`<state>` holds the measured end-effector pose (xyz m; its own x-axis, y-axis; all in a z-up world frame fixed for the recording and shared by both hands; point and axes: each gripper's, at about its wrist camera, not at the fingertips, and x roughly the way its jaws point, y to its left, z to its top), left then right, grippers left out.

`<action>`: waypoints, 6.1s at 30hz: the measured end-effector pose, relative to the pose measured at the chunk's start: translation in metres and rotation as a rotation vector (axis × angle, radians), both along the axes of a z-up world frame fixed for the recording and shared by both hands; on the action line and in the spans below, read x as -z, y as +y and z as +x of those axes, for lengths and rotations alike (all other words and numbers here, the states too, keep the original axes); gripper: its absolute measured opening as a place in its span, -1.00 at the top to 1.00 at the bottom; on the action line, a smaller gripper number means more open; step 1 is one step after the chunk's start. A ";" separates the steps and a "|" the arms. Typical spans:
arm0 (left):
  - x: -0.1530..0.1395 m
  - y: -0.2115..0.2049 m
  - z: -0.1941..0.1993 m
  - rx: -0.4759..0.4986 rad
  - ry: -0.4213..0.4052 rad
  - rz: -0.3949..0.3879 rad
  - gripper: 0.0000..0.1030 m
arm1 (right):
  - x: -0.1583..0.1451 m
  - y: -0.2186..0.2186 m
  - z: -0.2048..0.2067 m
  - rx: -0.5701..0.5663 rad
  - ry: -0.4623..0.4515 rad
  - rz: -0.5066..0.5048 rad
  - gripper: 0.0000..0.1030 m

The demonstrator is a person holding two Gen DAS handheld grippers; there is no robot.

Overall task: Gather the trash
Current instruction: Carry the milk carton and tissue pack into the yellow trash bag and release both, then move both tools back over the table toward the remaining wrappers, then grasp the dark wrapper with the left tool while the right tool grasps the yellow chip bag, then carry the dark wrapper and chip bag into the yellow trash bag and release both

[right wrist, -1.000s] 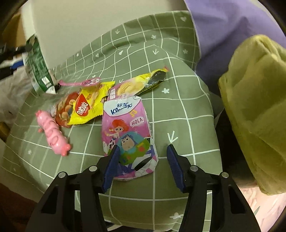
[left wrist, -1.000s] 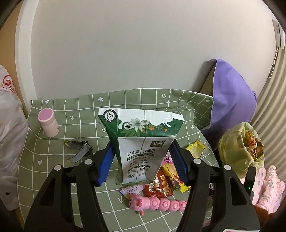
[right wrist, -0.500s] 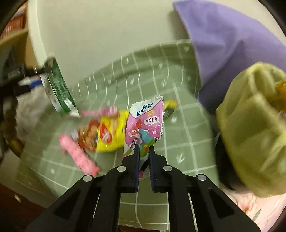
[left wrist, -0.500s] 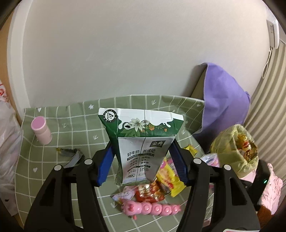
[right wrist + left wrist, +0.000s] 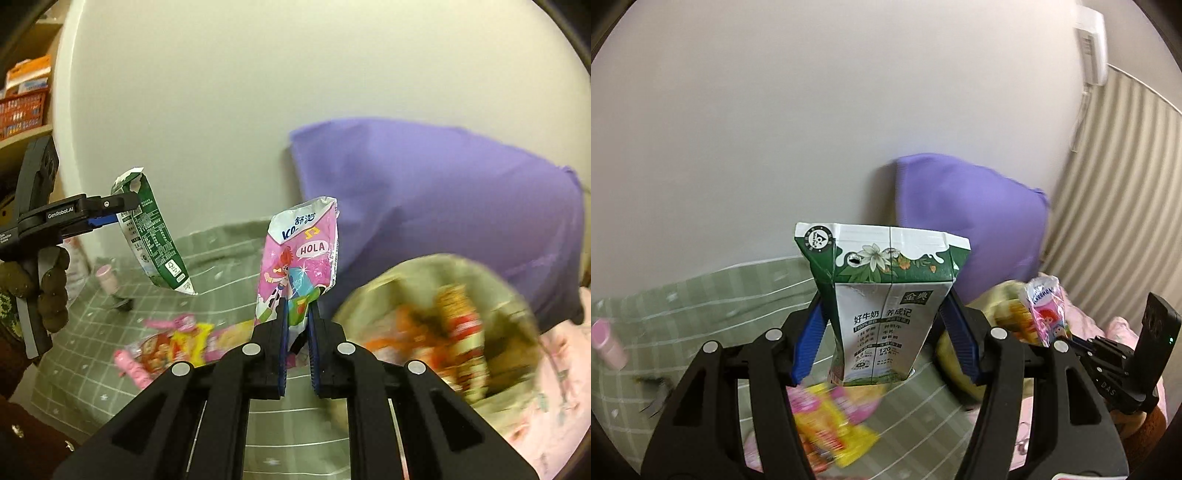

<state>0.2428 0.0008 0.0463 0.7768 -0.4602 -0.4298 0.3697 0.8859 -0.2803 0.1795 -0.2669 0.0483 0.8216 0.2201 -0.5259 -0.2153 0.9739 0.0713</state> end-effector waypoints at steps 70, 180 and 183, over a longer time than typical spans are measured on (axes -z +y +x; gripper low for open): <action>0.055 -0.153 0.033 0.339 0.191 -0.025 -0.37 | 0.045 -0.089 0.009 0.173 0.070 -0.115 0.34; 0.150 0.155 -0.061 -0.303 0.411 0.057 0.59 | 0.116 0.123 0.082 -0.231 0.276 0.088 0.92; 0.145 0.152 -0.062 -0.295 0.396 0.052 0.59 | 0.111 0.119 0.076 -0.228 0.270 0.087 0.92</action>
<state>0.1807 0.1525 -0.0984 0.6432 -0.2154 -0.7348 -0.0248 0.9533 -0.3011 0.2554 -0.1482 -0.0629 0.5802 0.4346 -0.6888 -0.3879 0.8911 0.2355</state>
